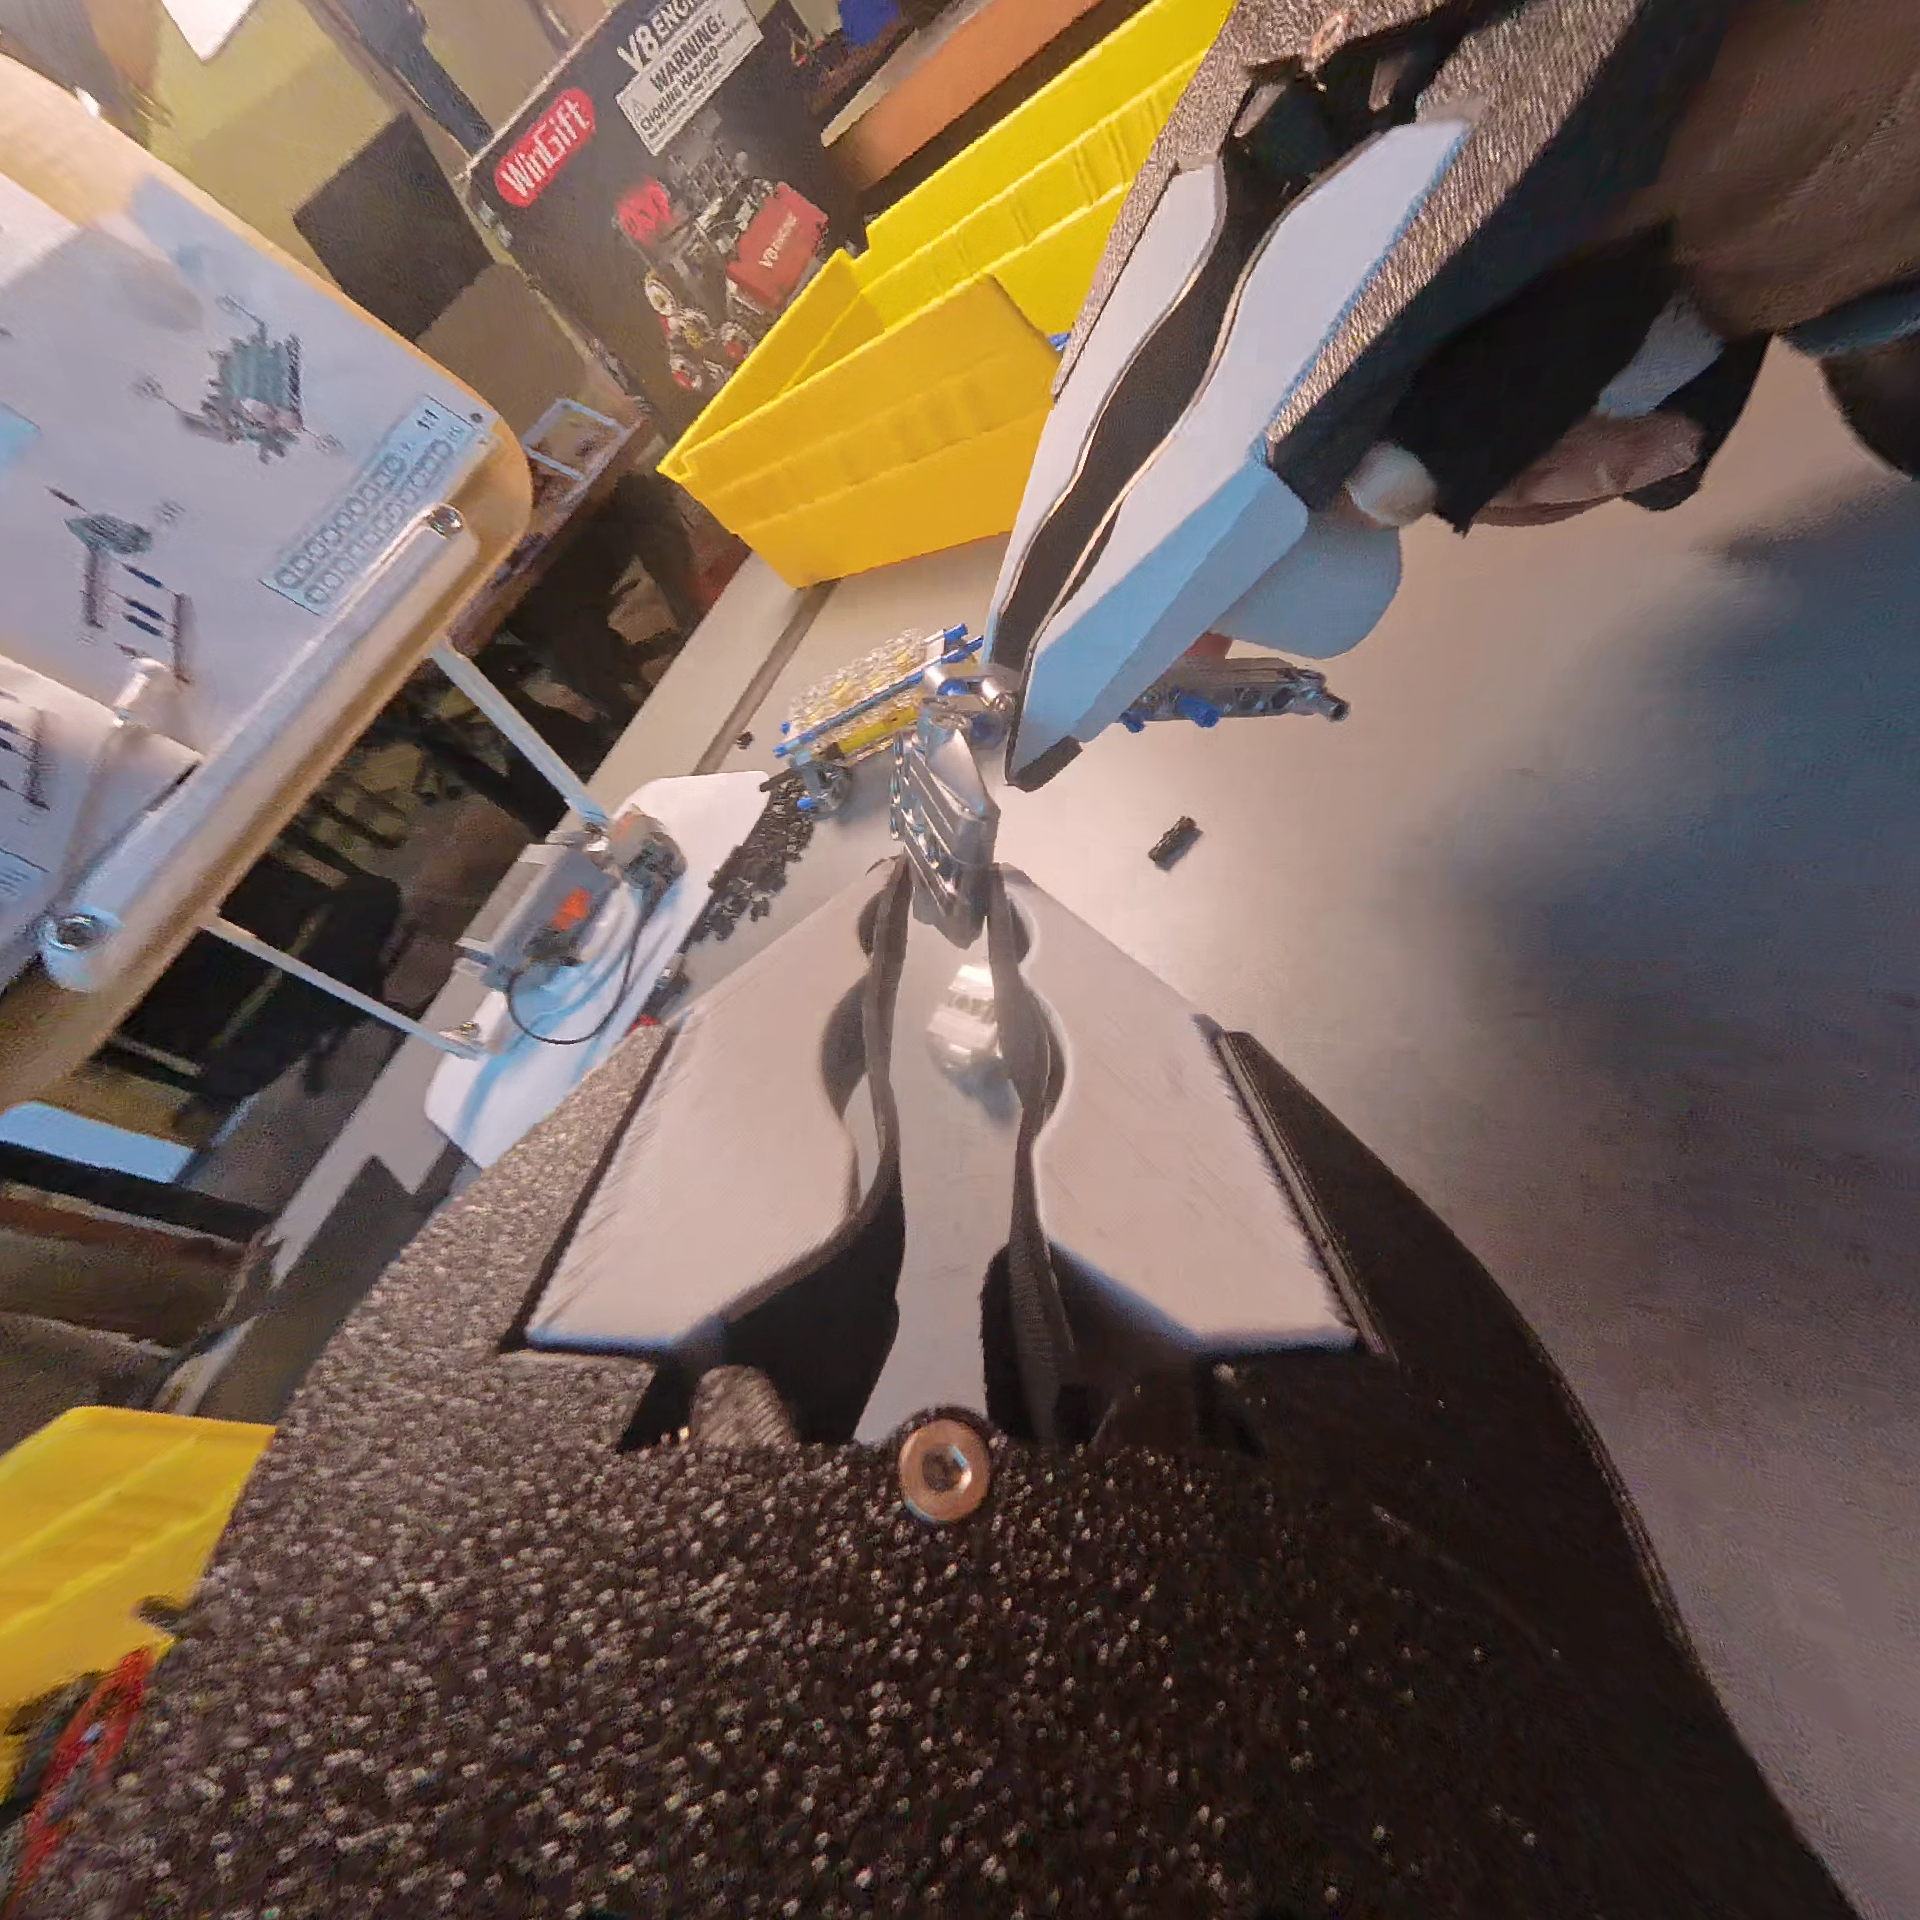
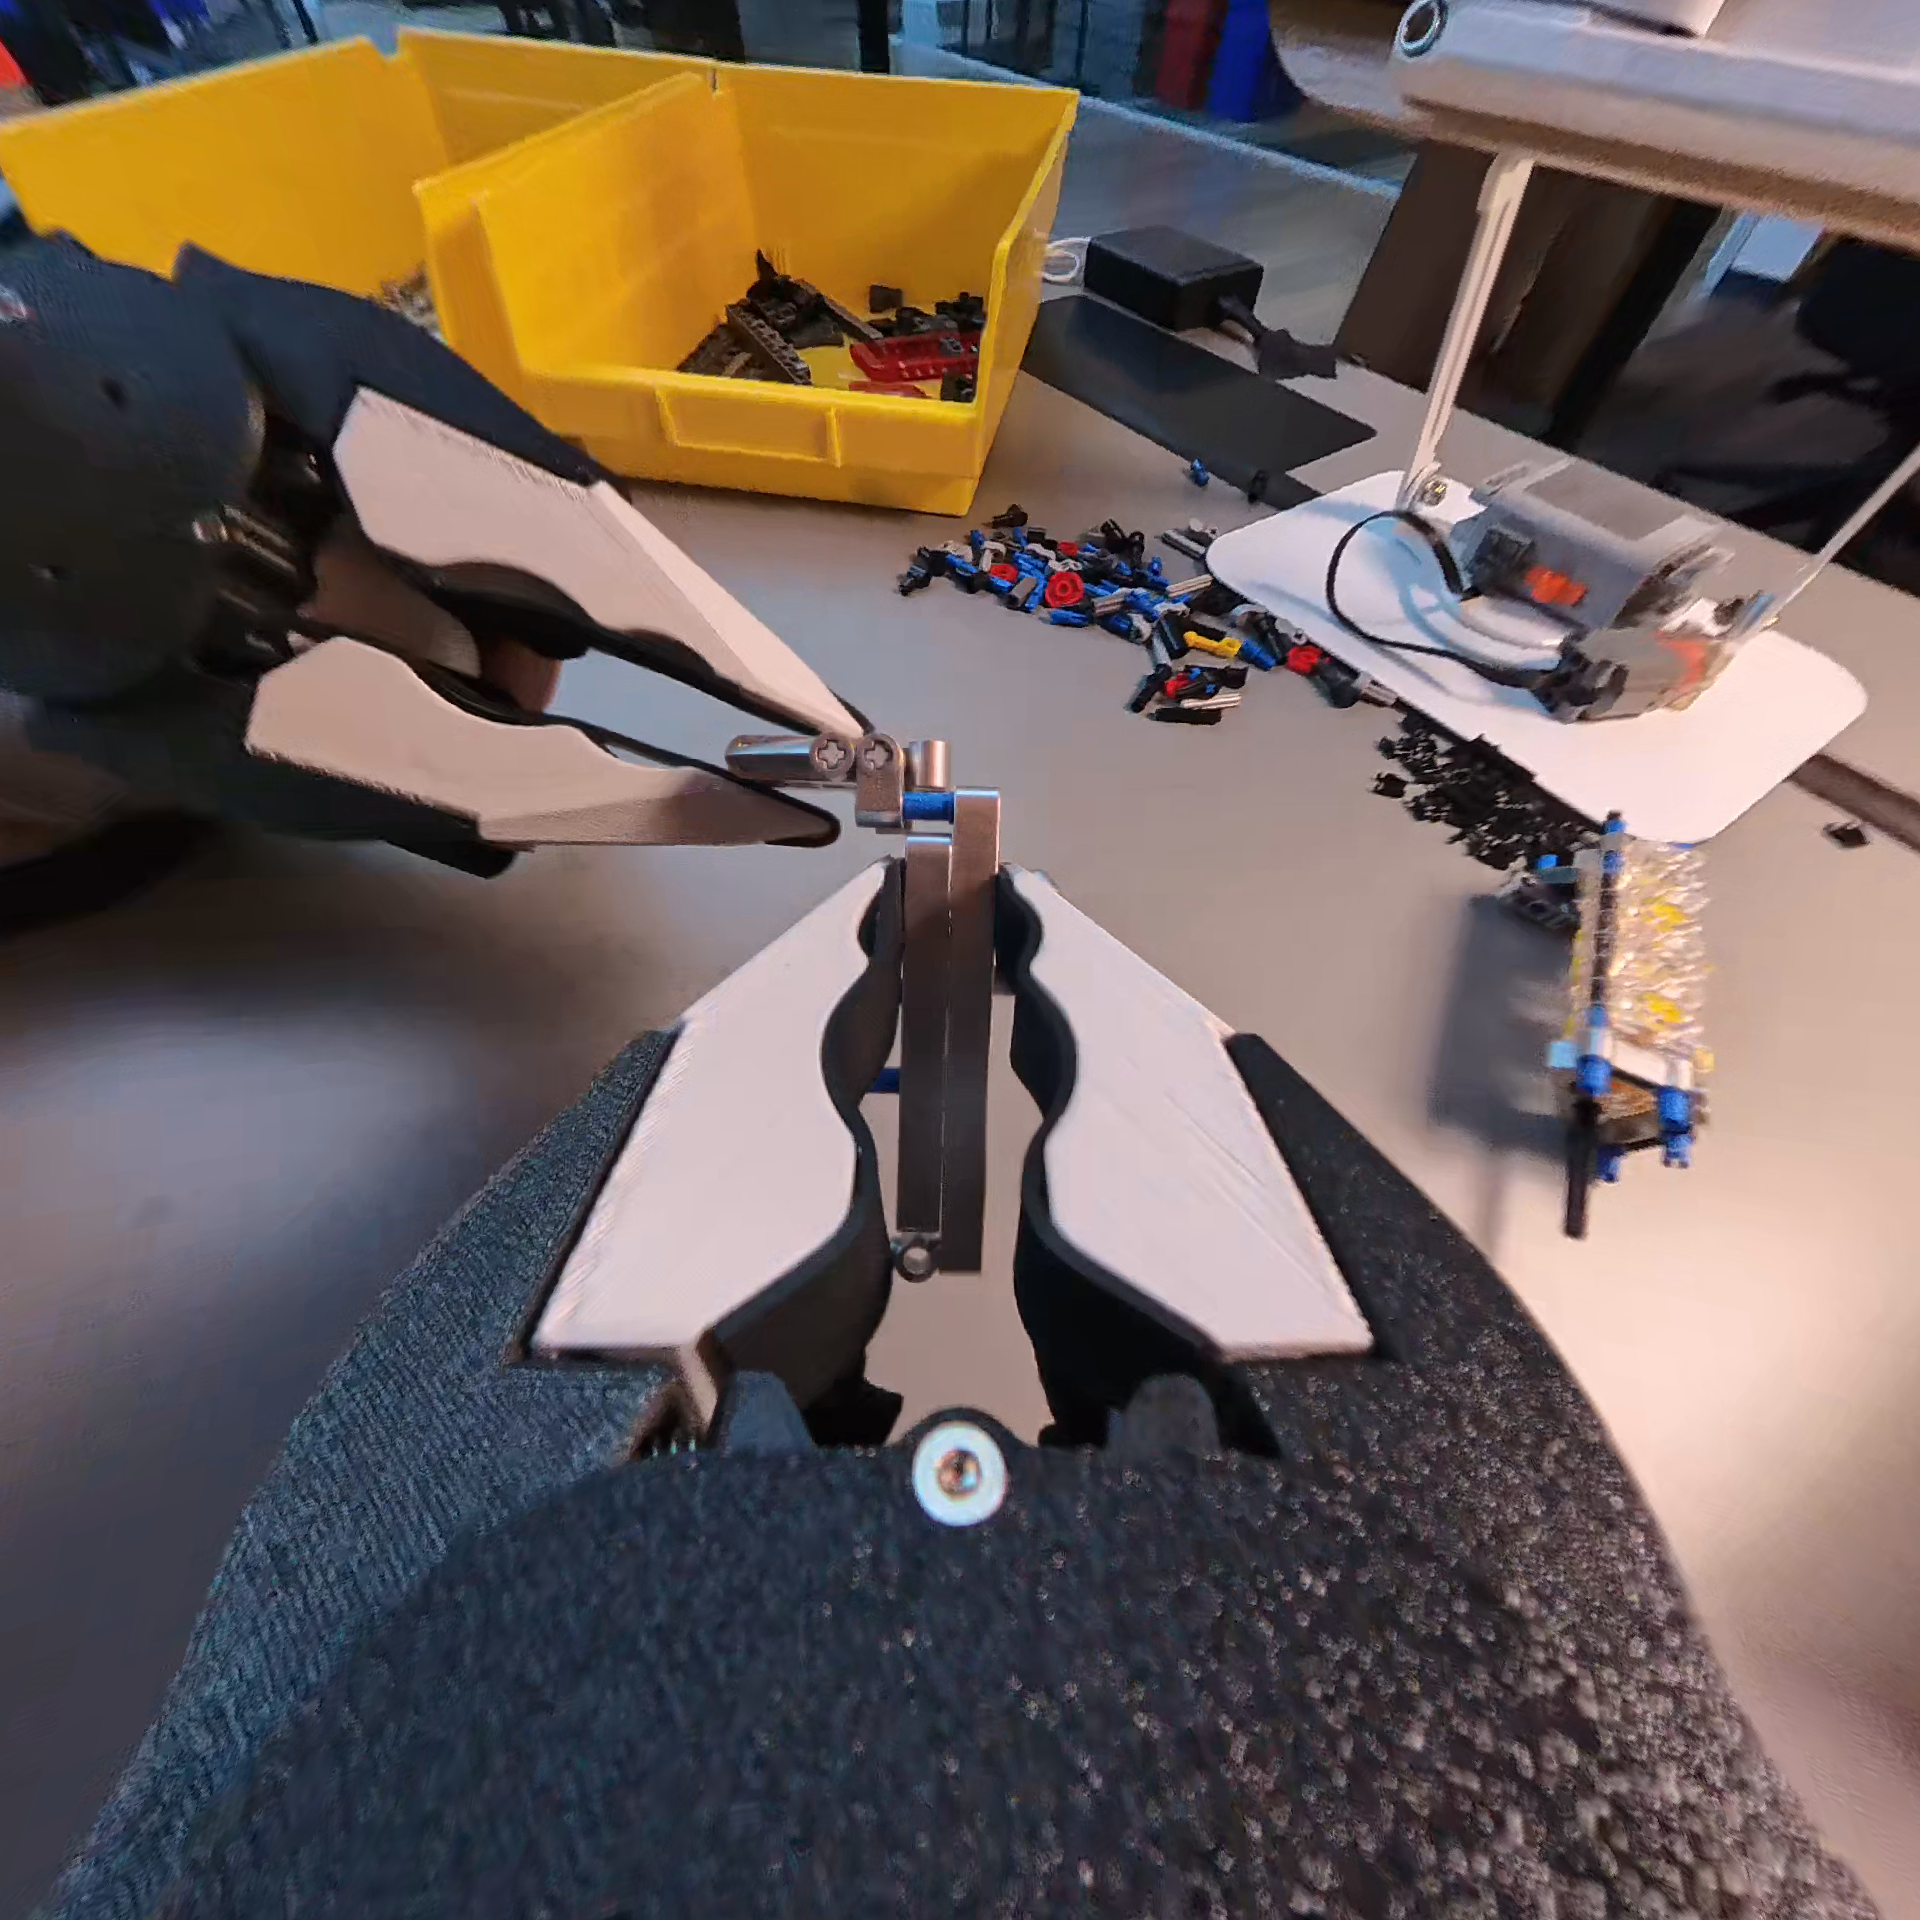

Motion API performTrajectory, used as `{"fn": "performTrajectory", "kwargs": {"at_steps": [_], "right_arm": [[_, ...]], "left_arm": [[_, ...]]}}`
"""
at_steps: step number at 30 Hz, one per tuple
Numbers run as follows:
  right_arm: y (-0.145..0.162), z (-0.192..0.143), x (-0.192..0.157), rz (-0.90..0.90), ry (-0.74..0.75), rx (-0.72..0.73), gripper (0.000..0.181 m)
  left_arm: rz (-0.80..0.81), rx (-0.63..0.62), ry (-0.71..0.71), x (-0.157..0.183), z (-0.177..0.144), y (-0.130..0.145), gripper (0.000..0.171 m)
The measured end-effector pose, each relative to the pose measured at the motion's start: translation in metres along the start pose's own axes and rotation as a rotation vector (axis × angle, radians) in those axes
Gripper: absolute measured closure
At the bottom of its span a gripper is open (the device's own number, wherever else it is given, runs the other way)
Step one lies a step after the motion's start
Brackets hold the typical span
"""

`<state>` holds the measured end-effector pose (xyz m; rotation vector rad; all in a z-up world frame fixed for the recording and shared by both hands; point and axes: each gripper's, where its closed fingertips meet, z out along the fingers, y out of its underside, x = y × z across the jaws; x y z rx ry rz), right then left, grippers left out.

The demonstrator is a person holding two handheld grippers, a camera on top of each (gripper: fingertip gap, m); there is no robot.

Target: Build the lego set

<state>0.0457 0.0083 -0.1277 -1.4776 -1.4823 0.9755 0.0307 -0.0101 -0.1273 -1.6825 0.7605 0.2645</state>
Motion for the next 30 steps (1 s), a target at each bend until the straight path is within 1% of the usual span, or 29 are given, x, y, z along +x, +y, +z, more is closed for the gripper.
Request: {"fn": "performTrajectory", "kwargs": {"at_steps": [2,5,7,9,12,15,20,24,27,30], "right_arm": [[0.002,0.003,-0.003,0.053,-0.011,-0.018,0.166],[0.008,0.006,-0.006,0.101,-0.032,-0.043,0.166],[0.011,0.009,-0.013,0.085,-0.051,-0.052,0.166],[0.015,0.012,-0.015,0.057,-0.034,-0.074,0.166],[0.015,0.013,-0.014,0.092,-0.027,-0.078,0.166],[0.018,0.017,-0.011,0.050,0.035,-0.105,0.167],[0.015,0.021,-0.007,0.092,0.068,-0.097,0.167],[0.019,0.025,-0.010,0.071,0.067,-0.111,0.167],[0.019,0.025,-0.005,0.048,0.071,-0.109,0.167],[0.018,0.021,0.002,0.104,0.064,-0.090,0.167]], "left_arm": [[0.037,-0.007,-0.030,-0.003,0.000,-0.001,0.163],[0.085,-0.053,-0.041,-0.003,0.003,0.003,0.167],[0.150,-0.084,-0.055,-0.001,0.006,0.005,0.167],[0.204,-0.114,-0.070,0.001,0.007,0.007,0.167],[0.234,-0.143,-0.097,0.000,0.008,0.007,0.168],[0.268,-0.195,-0.133,0.000,0.013,0.011,0.168],[0.264,-0.226,-0.169,-0.006,0.017,0.013,0.168],[0.248,-0.234,-0.161,-0.004,0.017,0.017,0.168],[0.215,-0.246,-0.139,-0.004,0.020,0.018,0.167],[0.203,-0.221,-0.119,-0.003,0.019,0.016,0.164]]}}
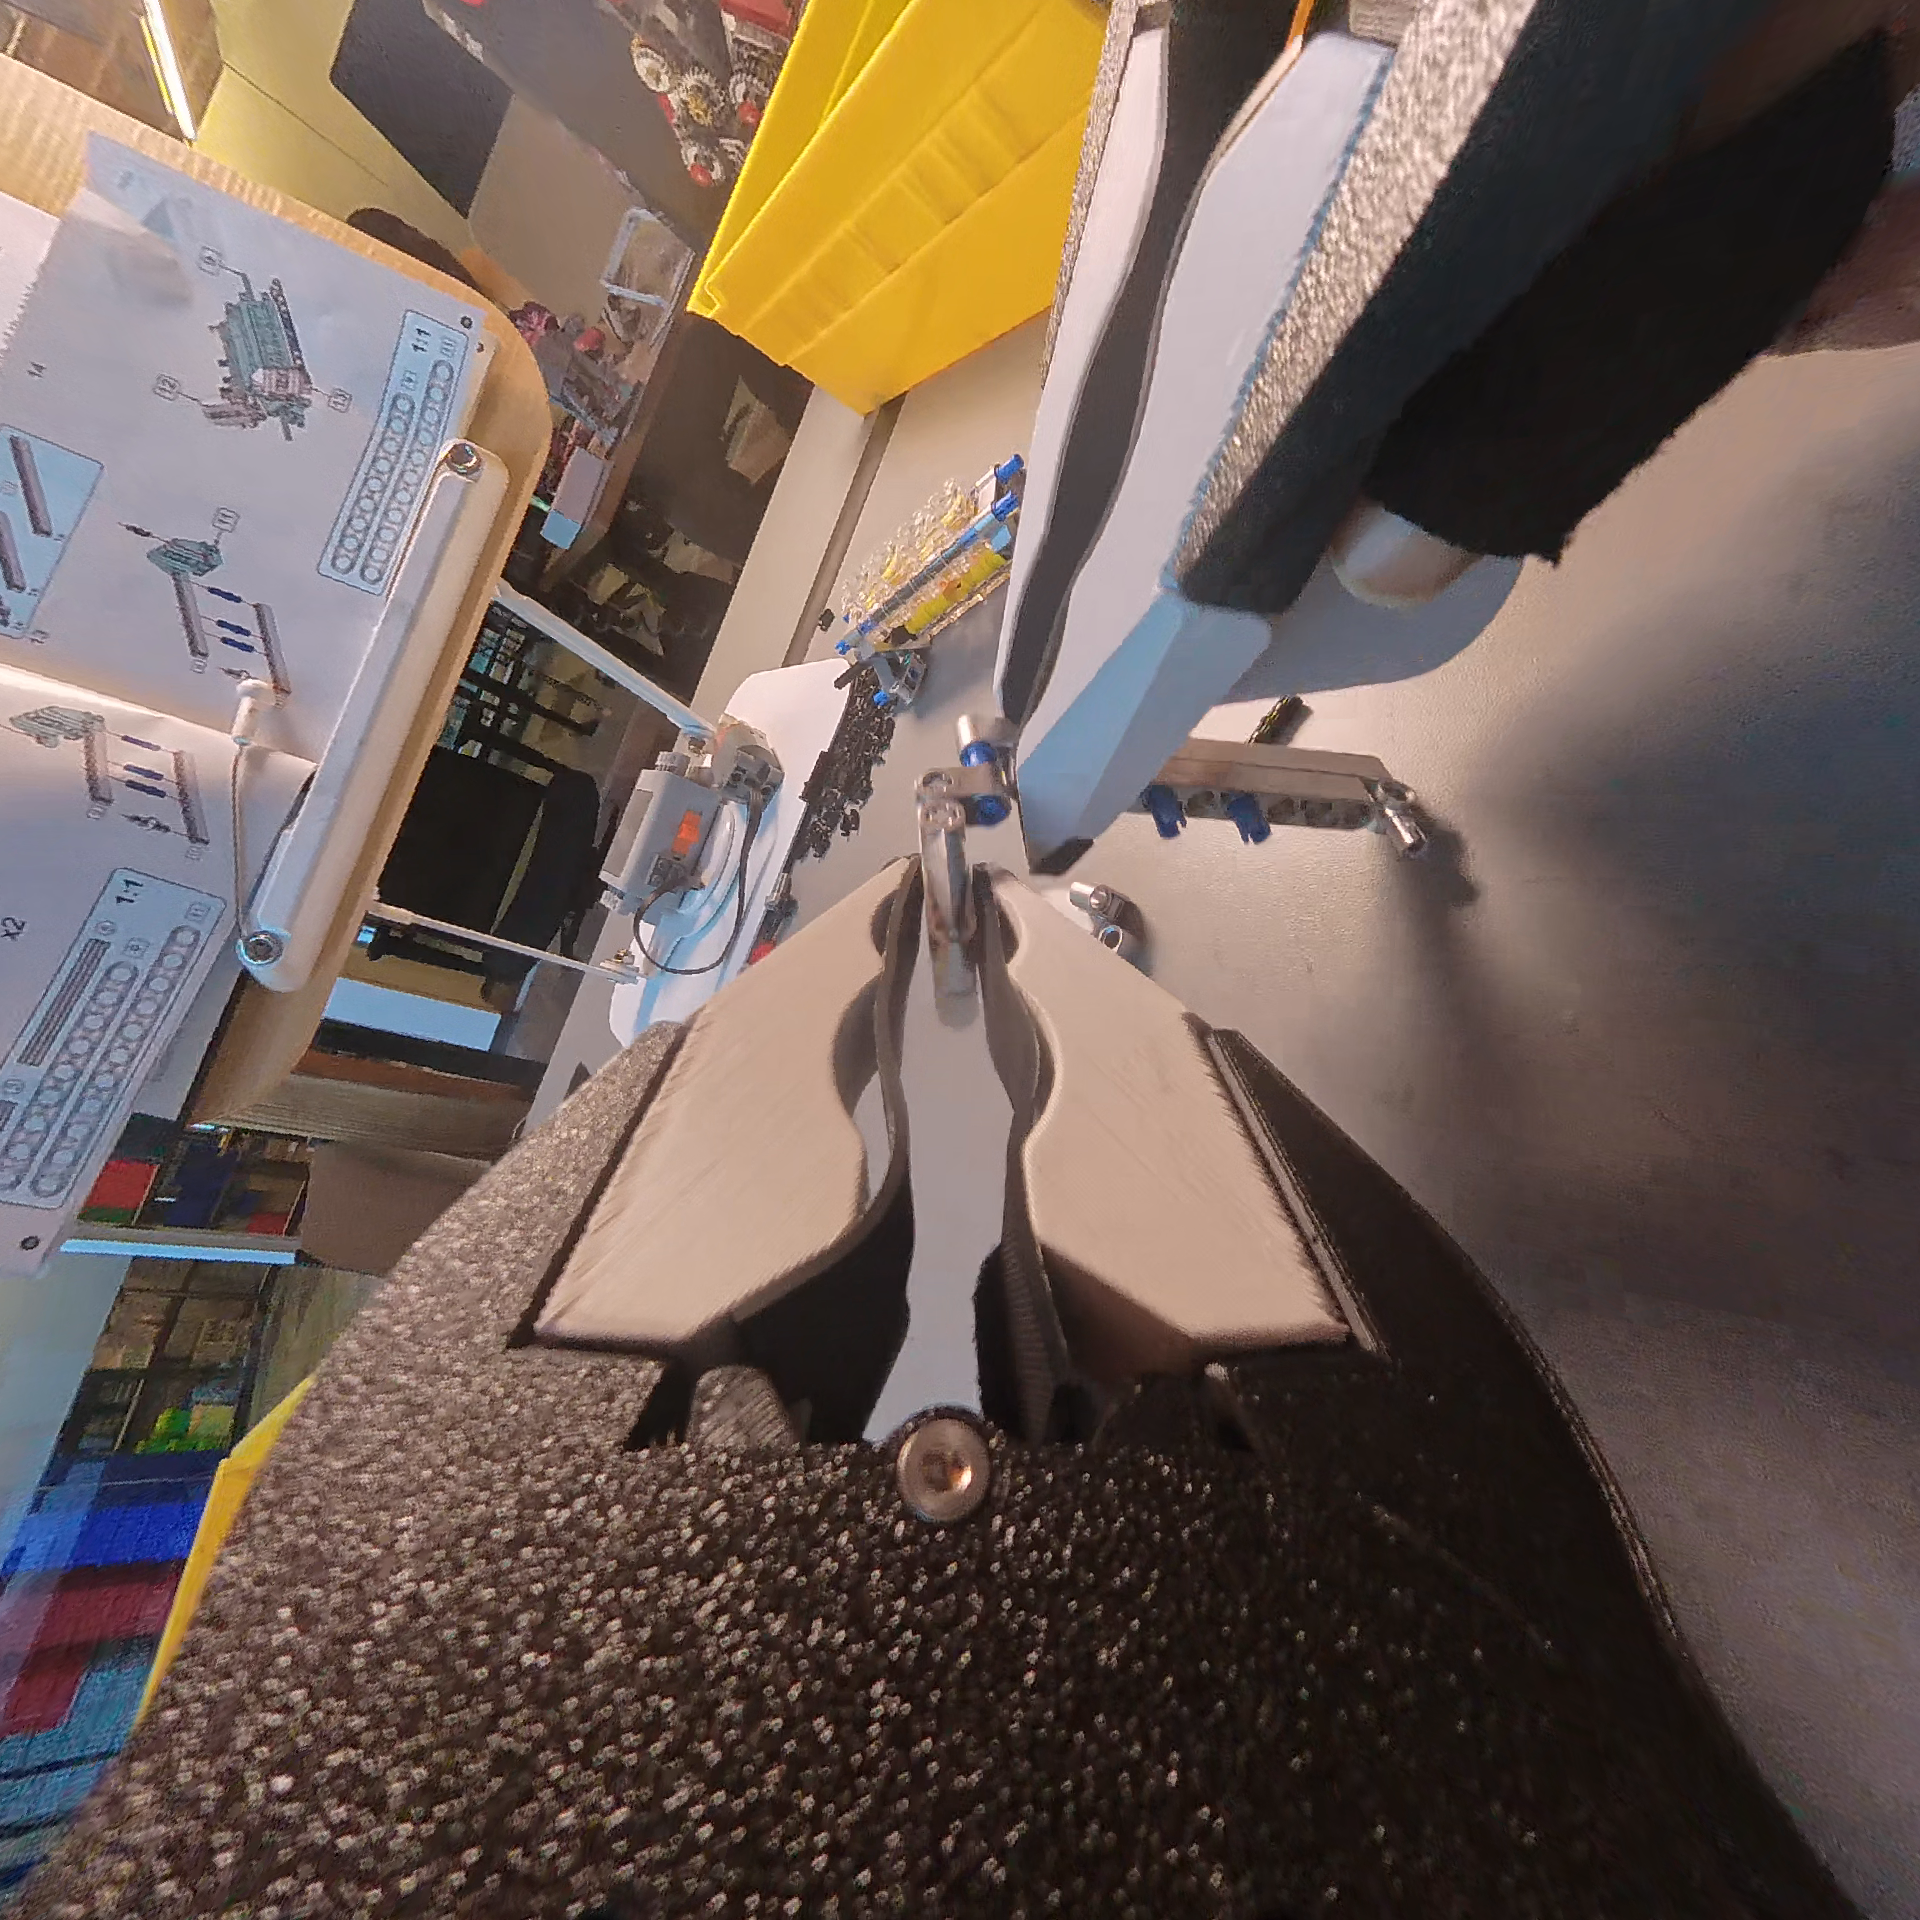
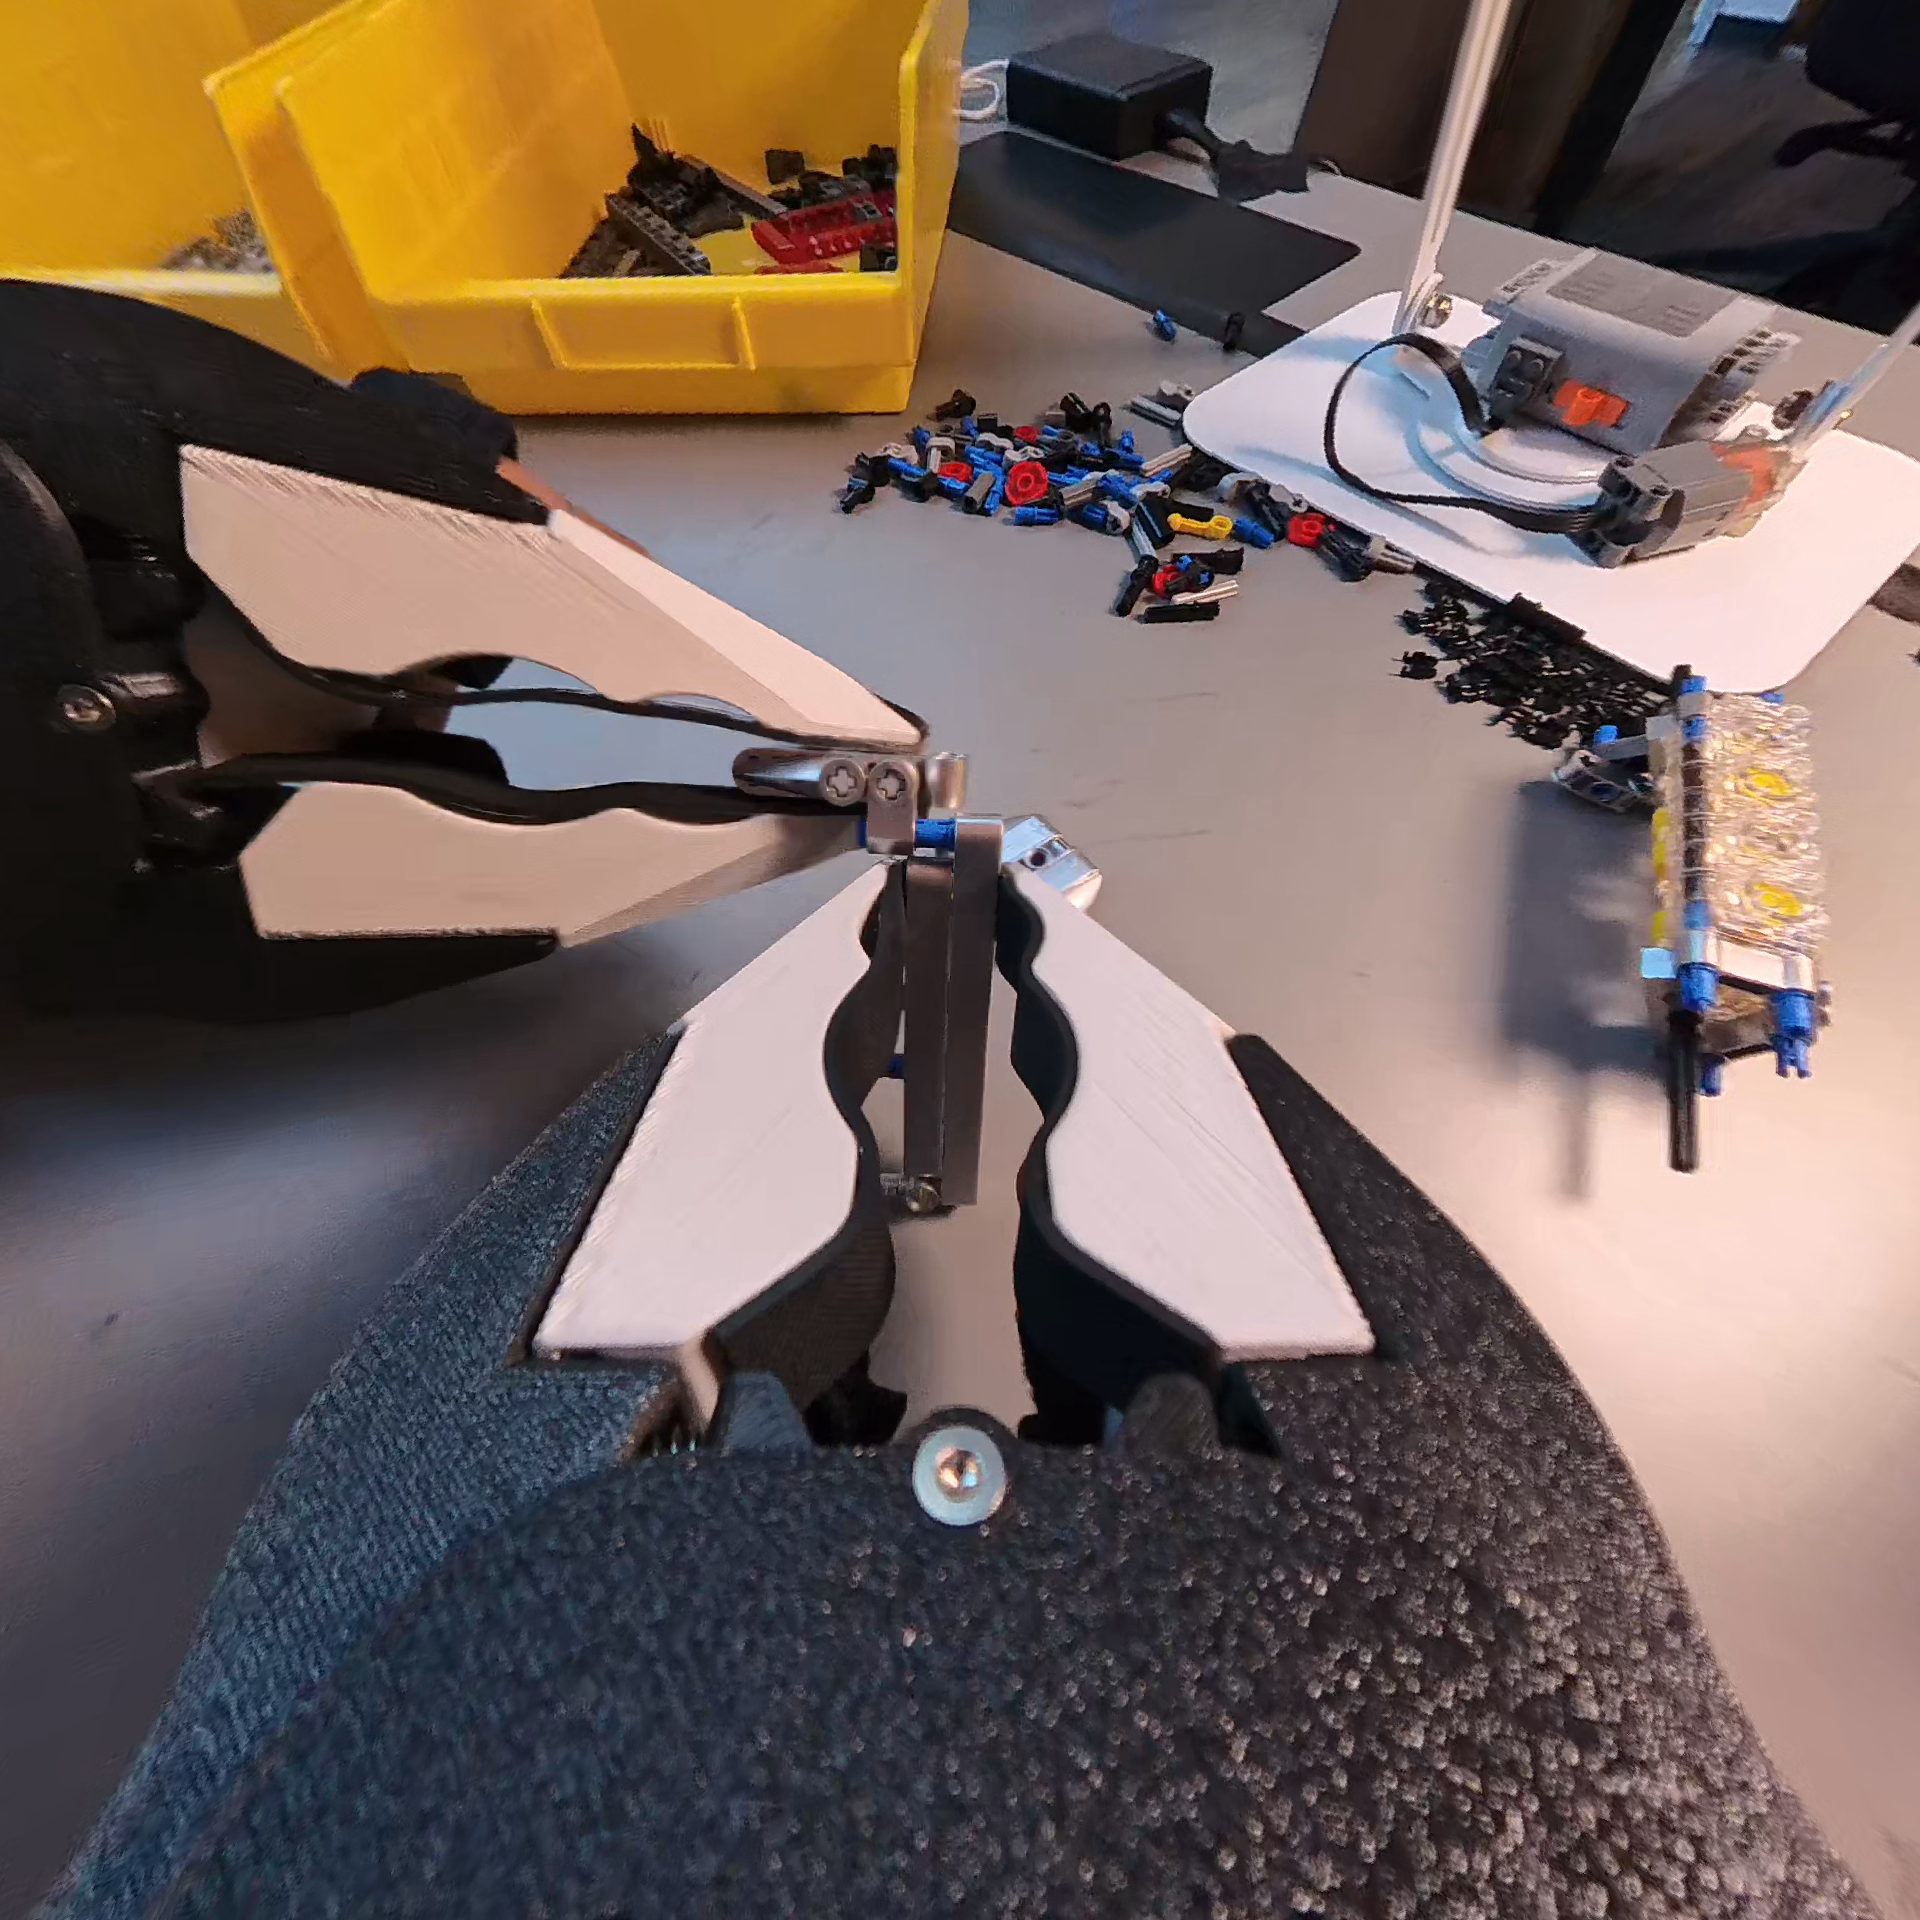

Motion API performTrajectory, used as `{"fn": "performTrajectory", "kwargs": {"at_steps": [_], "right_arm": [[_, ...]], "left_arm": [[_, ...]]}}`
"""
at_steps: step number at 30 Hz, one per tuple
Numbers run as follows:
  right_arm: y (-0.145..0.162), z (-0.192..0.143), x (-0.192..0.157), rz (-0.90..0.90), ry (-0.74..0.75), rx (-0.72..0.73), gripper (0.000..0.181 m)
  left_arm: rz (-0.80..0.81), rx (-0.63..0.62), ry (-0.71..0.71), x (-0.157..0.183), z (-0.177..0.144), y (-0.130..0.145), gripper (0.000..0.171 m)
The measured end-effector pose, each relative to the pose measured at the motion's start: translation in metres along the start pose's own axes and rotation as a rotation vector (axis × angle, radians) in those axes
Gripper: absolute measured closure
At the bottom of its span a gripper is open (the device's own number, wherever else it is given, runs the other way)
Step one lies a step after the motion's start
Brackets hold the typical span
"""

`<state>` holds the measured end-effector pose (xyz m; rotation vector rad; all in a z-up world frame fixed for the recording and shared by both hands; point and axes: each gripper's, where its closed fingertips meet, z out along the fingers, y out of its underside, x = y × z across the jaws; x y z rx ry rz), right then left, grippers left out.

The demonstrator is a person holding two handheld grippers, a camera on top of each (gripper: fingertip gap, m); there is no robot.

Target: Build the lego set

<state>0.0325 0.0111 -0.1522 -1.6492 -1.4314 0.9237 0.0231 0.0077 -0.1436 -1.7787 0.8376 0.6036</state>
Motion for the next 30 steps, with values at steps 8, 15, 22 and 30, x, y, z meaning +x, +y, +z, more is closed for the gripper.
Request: {"fn": "performTrajectory", "kwargs": {"at_steps": [8,15,22,30], "right_arm": [[-0.012,-0.013,0.007,-0.191,-0.022,0.110,0.166],[-0.025,-0.019,-0.018,-0.544,0.007,0.248,0.166],[-0.022,-0.024,-0.039,-0.610,-0.096,0.289,0.167],[0.007,-0.020,-0.054,-0.612,-0.274,0.152,0.166]], "left_arm": [[-0.644,0.234,0.416,-0.001,-0.028,-0.011,0.141],[-0.818,0.293,0.620,0.003,-0.040,-0.020,0.123],[-0.404,0.302,0.497,0.018,-0.049,-0.026,0.123],[-0.220,0.267,0.619,0.047,-0.062,-0.016,0.130]]}}
